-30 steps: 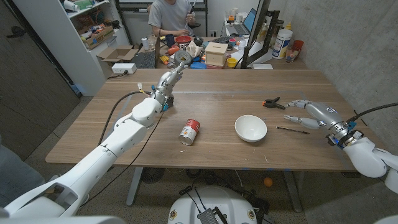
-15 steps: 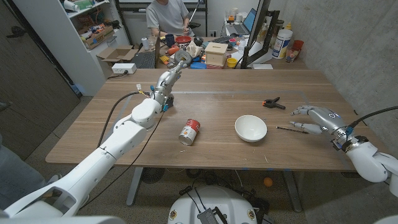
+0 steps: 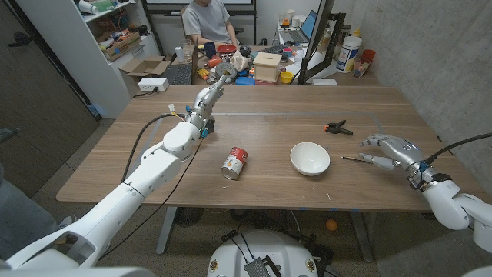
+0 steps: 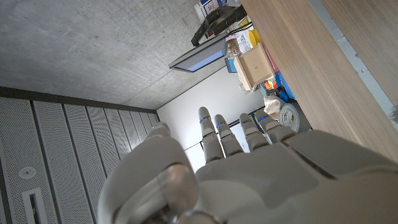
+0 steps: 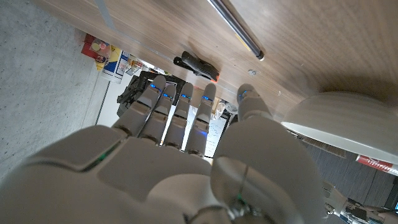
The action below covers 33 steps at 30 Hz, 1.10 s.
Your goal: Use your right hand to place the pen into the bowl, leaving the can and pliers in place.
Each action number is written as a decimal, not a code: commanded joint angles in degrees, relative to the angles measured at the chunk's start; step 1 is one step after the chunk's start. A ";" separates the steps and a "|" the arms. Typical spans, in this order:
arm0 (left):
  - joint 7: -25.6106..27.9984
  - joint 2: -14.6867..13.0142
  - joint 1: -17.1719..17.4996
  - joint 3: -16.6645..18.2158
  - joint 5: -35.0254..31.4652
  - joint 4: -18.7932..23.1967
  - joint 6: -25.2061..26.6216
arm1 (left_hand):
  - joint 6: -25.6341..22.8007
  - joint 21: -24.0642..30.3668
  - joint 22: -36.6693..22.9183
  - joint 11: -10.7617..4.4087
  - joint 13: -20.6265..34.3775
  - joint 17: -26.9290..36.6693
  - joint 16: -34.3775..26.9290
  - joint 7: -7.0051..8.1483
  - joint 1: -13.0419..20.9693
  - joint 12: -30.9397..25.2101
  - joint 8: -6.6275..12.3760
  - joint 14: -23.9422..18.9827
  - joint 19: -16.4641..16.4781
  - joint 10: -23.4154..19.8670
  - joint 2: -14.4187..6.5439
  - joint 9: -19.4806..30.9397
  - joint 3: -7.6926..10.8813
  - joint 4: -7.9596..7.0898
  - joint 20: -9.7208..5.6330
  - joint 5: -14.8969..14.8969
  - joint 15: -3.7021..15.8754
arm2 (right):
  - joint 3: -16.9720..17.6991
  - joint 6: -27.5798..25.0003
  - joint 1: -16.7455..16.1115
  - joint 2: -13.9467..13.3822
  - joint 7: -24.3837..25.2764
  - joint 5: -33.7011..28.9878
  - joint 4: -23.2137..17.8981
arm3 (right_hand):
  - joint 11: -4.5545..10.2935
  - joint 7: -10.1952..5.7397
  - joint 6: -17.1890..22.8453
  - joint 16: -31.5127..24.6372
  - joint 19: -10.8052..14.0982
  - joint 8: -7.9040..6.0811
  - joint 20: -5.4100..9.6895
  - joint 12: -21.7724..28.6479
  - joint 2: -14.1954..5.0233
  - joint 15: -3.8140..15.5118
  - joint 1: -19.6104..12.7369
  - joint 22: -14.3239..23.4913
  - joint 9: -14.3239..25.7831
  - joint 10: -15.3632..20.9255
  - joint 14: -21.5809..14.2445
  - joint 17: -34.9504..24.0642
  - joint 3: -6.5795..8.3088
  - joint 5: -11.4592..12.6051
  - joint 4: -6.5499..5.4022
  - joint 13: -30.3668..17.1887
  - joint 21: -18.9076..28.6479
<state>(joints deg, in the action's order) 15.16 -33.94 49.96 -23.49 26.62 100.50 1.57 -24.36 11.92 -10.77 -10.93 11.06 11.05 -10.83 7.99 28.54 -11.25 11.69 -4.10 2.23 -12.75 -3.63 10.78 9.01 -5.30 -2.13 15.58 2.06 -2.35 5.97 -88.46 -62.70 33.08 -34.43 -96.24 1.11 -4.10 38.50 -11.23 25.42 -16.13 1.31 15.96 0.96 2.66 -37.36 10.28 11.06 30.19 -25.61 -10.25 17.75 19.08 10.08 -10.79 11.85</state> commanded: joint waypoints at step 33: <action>-0.32 1.60 -1.47 -1.11 0.51 -1.99 0.48 | -0.54 0.33 -0.21 0.01 0.19 0.14 -0.23 -0.04 0.49 -0.36 0.26 -0.61 0.63 -0.49 -0.11 0.28 0.30 0.03 -2.58 0.17 6.98 | -17.06 -9.22 8.93 -2.83 4.72 4.58 4.41 | 1.79 -2.67 4.58 0.06 -0.69 -0.56 -0.14 -0.60 0.70 2.15 -4.41 0.22 0.27 0.37 -1.13 -0.44 2.02 -0.66 -0.51 -0.32 -0.39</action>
<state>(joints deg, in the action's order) 15.29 -33.00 49.20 -23.91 27.04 99.28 2.20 -24.36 11.92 -10.77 -10.93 11.06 11.05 -10.83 7.98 28.54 -11.25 11.69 -4.10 2.23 -12.75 -3.63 10.78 9.01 -5.30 -2.13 15.58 2.06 -15.39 -2.18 -82.35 -66.30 35.60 -30.50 -93.92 2.17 -6.49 41.89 -11.01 24.59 -16.41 0.92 15.64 1.64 2.57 -40.49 10.27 11.06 30.19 -26.12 -10.55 19.16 18.76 9.64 -10.78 11.63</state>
